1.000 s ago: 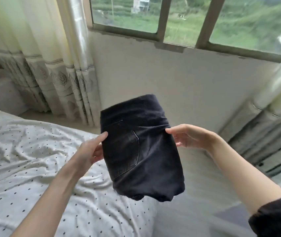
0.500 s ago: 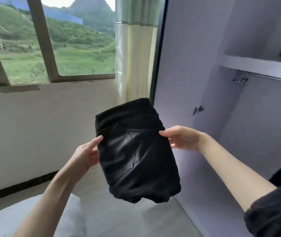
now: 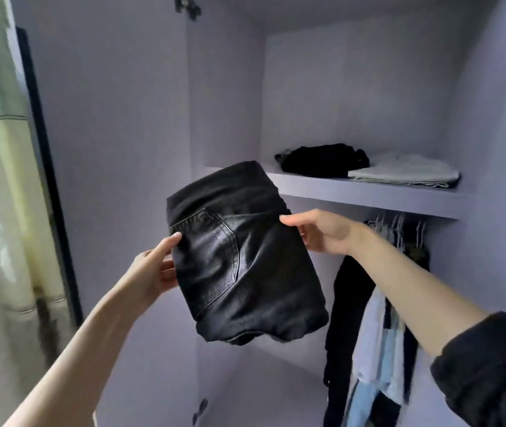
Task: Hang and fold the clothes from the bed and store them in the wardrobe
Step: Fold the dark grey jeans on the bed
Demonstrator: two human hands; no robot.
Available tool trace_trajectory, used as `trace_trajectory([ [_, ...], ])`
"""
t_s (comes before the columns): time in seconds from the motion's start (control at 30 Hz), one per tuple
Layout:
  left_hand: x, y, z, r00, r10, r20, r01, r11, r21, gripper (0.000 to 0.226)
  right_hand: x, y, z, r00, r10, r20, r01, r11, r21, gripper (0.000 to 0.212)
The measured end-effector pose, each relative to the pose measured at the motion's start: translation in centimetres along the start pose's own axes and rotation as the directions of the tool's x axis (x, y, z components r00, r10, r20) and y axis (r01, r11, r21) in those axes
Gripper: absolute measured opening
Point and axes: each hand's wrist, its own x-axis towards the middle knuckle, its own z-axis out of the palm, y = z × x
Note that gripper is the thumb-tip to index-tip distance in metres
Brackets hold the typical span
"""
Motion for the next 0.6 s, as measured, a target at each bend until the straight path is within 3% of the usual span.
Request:
trace_trajectory([
  [0.3, 16.2, 9.4, 7.5, 0.951, 0.106, 0.291, -0.133, 0.988, 0.074, 0.034, 3.9, -6.0, -9.0, 0.930, -0.176, -0.324, 0.183, 0.983, -0.009, 0.018],
  [0.6, 30.2, 14.9, 9.2, 0.931, 0.138, 0.338, -0.203, 0.965, 0.164, 0.039, 13.7, -9.2, -14.3, 0.920, -0.146, -0.363, 0.162, 0.987, 0.015, 0.029],
])
